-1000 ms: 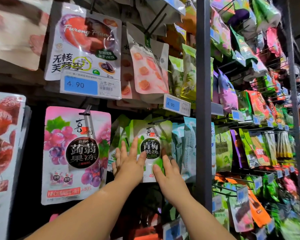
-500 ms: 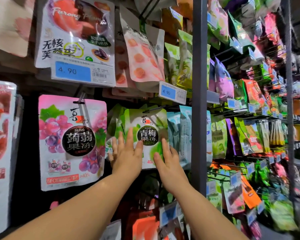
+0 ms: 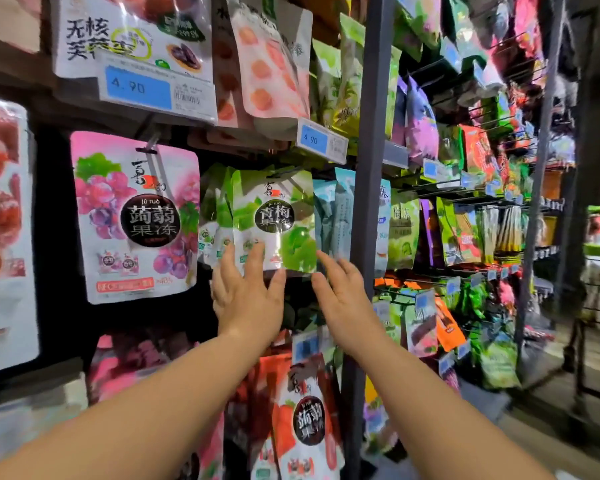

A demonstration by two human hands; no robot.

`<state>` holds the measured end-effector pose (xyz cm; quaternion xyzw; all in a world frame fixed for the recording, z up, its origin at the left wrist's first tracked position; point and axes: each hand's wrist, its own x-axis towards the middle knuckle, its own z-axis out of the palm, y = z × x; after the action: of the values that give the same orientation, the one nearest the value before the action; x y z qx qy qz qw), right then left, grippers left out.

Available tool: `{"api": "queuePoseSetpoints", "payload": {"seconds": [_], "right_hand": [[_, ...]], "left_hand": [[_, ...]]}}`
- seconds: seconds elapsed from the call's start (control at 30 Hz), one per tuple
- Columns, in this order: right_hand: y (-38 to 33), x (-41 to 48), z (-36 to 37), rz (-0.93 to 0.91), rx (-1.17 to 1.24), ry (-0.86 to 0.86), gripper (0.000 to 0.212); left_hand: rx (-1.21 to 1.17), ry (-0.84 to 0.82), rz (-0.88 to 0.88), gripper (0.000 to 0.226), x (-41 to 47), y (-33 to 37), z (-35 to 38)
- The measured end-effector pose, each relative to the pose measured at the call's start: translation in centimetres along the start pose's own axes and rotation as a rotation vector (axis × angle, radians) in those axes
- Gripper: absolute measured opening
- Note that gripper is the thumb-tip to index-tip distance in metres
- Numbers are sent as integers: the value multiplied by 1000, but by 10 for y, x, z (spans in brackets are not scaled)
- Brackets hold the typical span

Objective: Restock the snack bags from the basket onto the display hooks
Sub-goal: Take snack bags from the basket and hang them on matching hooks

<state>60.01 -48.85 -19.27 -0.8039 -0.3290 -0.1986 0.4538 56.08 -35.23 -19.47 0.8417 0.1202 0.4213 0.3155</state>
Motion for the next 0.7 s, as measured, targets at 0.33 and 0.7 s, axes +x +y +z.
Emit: {"api": "queuePoseSetpoints", "payload": {"seconds": [0.33, 0.7], "right_hand": [[93, -152, -65, 245, -169, -59, 52], [139, -304, -112, 554, -359, -426, 42]], "left_hand": [[-178, -479, 151, 56, -175, 3, 89], [289, -1190, 490, 47, -275, -20, 147]]}}
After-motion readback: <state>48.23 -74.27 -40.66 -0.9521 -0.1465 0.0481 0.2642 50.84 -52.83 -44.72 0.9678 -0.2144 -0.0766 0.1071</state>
